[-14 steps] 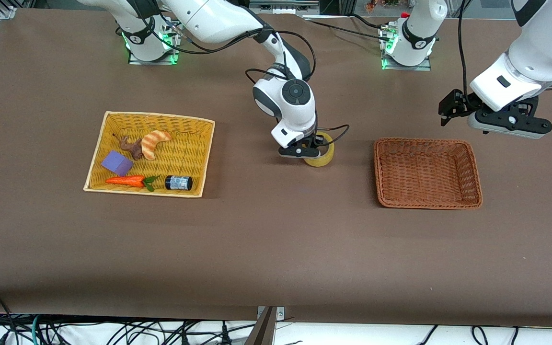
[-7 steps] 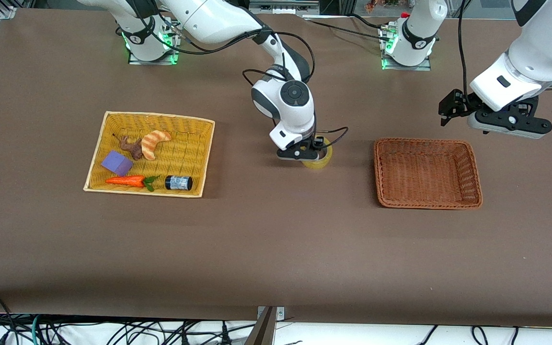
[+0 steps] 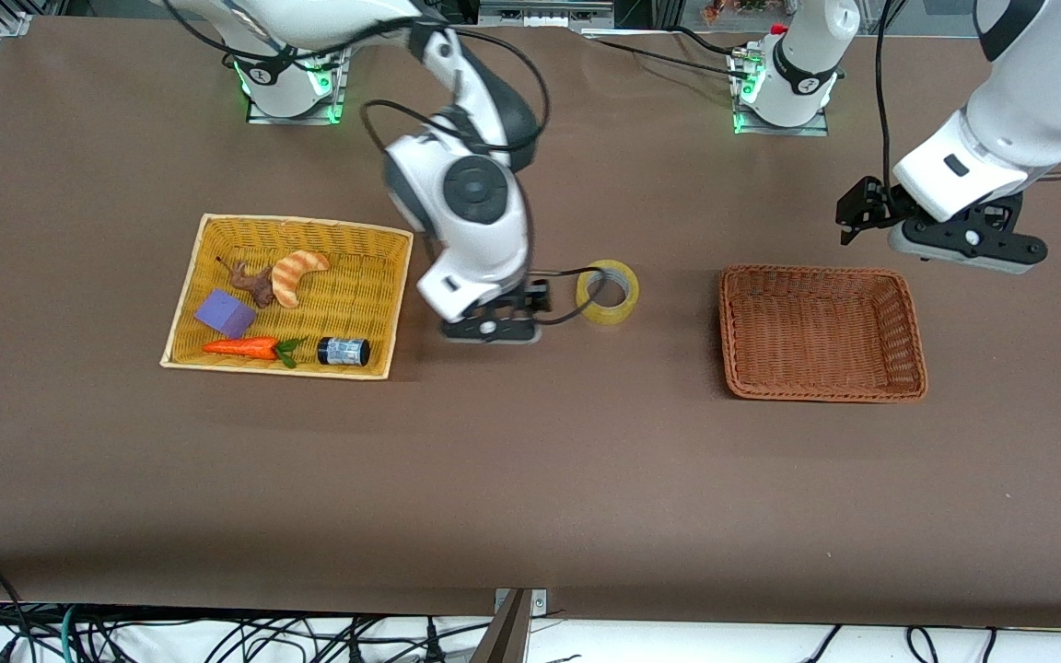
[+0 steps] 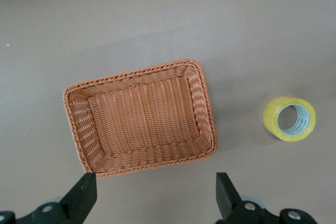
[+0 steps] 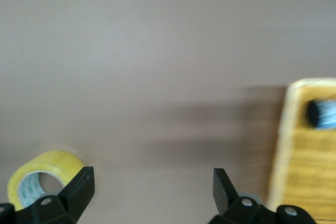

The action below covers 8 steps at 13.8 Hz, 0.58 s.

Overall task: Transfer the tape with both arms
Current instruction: 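Release the tape and withdraw the right gripper while the left gripper reaches the tape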

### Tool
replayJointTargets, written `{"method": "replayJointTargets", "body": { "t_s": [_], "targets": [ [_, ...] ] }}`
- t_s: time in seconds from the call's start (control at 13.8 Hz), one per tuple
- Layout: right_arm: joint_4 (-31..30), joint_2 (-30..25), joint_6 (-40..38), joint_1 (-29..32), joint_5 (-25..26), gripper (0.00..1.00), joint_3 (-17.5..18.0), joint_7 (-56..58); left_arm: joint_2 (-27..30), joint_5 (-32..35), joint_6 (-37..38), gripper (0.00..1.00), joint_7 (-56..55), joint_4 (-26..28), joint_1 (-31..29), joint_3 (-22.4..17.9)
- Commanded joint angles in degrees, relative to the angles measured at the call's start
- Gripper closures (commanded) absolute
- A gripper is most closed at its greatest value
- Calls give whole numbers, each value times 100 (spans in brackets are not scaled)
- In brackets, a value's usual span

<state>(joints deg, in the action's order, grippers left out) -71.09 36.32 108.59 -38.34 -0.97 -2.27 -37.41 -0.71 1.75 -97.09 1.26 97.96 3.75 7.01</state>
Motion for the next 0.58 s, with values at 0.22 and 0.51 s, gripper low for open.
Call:
{"method": "replayJointTargets", "body": {
  "t_s": [0.22, 0.51],
  "targets": [
    [-299, -1213, -1277, 1065, -87, 0, -220, 2024, -1000, -621, -37, 0, 24, -85, 152, 116],
    [-1746, -2802, -1490, 1652, -96, 0, -301, 2913, -1169, -948, -2078, 0, -887, 1238, 170, 729]
  ]
}}
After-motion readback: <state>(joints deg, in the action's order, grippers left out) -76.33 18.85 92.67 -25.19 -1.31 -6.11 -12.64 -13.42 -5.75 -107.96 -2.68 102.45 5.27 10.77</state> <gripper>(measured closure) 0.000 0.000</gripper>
